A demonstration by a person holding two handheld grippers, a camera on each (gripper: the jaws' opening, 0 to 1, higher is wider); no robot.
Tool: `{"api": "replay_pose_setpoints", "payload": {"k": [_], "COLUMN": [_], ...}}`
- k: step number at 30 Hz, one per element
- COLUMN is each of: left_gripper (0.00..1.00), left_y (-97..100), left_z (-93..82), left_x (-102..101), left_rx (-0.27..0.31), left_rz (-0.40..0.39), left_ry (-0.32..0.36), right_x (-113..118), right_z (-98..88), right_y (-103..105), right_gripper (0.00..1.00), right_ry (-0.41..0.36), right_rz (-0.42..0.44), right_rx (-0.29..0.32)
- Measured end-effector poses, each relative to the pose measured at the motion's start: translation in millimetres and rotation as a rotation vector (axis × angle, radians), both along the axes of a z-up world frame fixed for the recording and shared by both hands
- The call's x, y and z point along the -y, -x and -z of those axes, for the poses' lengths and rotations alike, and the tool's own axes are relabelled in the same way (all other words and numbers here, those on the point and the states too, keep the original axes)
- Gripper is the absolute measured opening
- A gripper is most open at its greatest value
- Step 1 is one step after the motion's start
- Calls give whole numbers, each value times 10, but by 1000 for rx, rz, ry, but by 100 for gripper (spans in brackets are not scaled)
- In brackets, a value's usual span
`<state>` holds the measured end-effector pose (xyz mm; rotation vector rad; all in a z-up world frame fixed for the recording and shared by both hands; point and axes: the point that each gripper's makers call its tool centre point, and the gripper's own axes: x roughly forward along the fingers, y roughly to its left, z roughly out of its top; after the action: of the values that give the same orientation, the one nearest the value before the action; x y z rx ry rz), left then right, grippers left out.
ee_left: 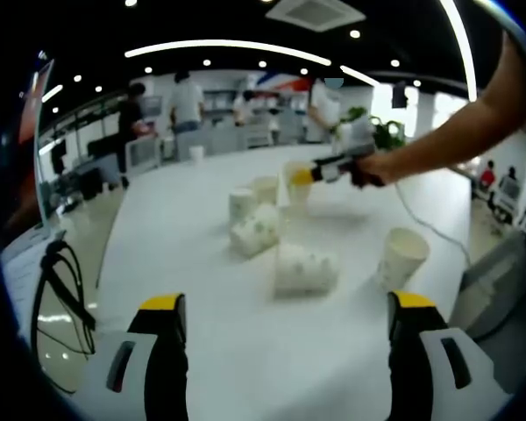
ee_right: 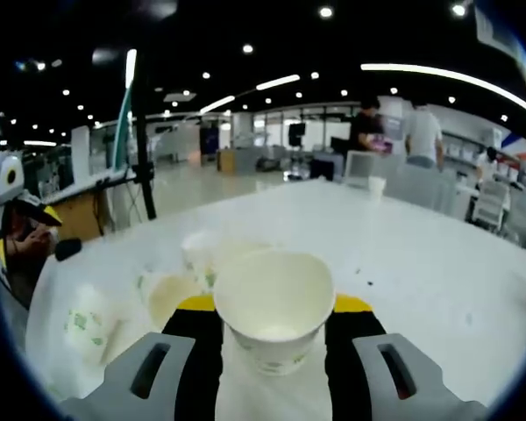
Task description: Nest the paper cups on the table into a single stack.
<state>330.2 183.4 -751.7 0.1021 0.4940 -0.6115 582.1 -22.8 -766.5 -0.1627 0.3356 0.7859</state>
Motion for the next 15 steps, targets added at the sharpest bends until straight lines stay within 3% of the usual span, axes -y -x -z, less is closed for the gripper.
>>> {"api": "replay_pose_setpoints", "payload": {"k": [15], "left_gripper": [94], "left_y": [-15], "left_z": [109], "left_x": [33], "left_rx": [-6], "left_rz": [20], "left_ry": [-7], "right_x": [132], "right_z": [-449], "right_y": [-84], "right_gripper": [43], "right_ry": [2], "right_rz": [0], "right_rx": [56]}}
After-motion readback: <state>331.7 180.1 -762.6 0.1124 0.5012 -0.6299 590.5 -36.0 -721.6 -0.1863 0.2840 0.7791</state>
